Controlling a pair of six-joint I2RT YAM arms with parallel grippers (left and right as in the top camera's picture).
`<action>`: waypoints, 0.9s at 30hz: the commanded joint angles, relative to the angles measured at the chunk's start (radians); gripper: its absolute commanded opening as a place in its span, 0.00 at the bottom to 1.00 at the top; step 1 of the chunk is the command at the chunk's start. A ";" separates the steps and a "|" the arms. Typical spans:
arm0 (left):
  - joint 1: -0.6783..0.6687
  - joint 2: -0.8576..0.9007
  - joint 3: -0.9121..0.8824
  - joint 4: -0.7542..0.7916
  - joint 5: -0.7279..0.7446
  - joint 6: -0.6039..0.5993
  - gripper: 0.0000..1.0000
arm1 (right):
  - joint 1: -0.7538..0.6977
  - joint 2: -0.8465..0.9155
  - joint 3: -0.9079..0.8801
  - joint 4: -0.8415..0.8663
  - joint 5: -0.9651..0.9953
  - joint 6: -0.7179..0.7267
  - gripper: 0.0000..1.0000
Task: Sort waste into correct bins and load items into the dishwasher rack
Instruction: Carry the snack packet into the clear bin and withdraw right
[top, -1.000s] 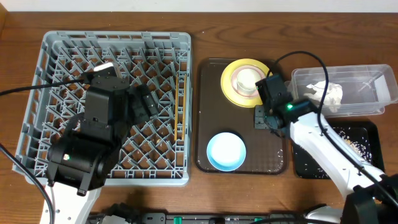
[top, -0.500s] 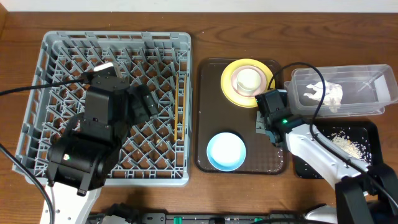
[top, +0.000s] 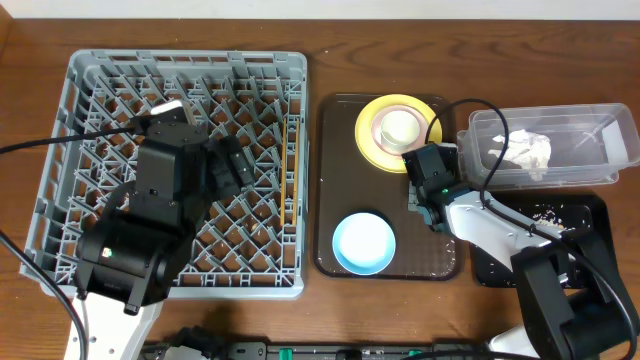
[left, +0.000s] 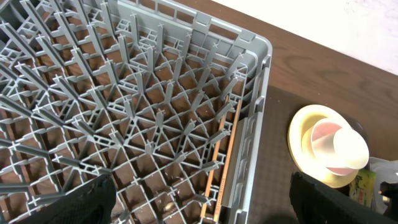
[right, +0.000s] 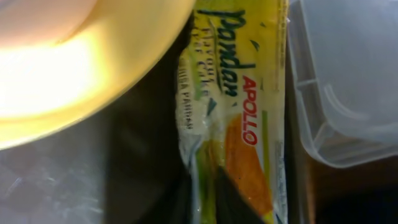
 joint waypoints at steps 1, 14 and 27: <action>0.005 0.001 0.014 -0.003 -0.012 0.005 0.90 | 0.009 0.002 0.000 -0.048 -0.003 -0.001 0.03; 0.005 0.001 0.014 -0.003 -0.012 0.005 0.91 | -0.026 -0.350 0.219 -0.370 -0.003 -0.002 0.01; 0.005 0.001 0.014 -0.003 -0.012 0.005 0.90 | -0.431 -0.387 0.322 -0.327 -0.014 -0.018 0.02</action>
